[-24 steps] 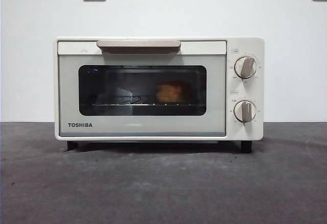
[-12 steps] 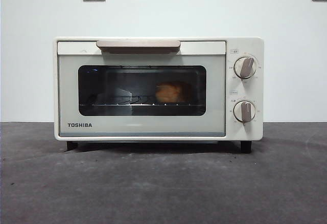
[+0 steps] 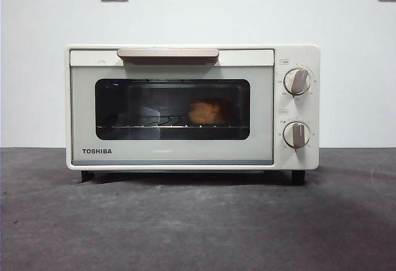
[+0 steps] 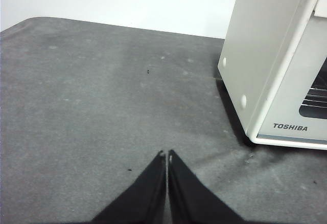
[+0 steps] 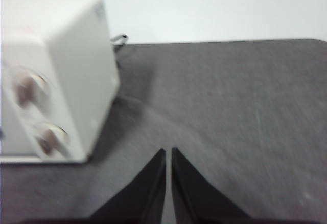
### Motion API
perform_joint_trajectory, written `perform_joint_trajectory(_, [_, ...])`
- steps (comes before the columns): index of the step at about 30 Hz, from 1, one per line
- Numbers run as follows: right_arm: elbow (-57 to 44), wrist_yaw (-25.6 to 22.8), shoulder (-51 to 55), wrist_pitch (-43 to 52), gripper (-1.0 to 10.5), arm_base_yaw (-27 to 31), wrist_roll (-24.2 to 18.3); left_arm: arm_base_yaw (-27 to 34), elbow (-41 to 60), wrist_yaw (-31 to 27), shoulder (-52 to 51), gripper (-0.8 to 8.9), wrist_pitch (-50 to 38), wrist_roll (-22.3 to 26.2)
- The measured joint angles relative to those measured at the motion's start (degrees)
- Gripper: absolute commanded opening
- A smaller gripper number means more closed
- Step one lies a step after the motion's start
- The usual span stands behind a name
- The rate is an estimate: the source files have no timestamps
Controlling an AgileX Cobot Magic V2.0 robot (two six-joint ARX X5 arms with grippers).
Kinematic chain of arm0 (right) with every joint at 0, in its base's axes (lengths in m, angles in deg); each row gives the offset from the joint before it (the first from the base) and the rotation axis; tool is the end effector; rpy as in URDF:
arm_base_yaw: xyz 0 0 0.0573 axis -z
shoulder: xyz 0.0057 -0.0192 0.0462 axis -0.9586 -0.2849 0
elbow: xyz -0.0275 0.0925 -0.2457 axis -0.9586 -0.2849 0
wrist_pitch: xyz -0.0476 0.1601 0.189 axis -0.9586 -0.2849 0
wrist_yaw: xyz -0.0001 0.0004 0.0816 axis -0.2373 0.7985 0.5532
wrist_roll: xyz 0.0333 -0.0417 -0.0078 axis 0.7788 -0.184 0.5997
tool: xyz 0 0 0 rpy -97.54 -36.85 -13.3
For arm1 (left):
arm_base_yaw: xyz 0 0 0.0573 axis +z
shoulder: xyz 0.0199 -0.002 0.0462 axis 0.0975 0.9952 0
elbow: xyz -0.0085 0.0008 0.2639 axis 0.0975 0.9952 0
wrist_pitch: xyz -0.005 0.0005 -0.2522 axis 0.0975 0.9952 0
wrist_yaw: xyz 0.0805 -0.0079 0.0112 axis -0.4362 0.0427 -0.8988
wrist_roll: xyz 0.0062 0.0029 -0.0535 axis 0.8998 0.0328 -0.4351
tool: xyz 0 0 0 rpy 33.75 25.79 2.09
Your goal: The left arm flap open the oven, the right arm pick bread and place it into oven, the left arm flap close the oven
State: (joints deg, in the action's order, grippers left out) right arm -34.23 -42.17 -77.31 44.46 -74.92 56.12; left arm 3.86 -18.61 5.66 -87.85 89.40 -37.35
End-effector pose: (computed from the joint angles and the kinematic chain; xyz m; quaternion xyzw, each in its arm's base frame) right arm 0.0912 0.0032 0.2117 0.0423 0.0941 0.0243 0.9944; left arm 0.0948 -0.0023 0.1565 -0.0585 0.0780 0.0006 0.9952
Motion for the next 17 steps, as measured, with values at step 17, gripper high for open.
perform_joint_trajectory(17, [-13.8,0.0,8.4,6.8,0.2,2.0,-2.0,0.0,0.0,-0.1,0.0,0.1,0.0,0.0])
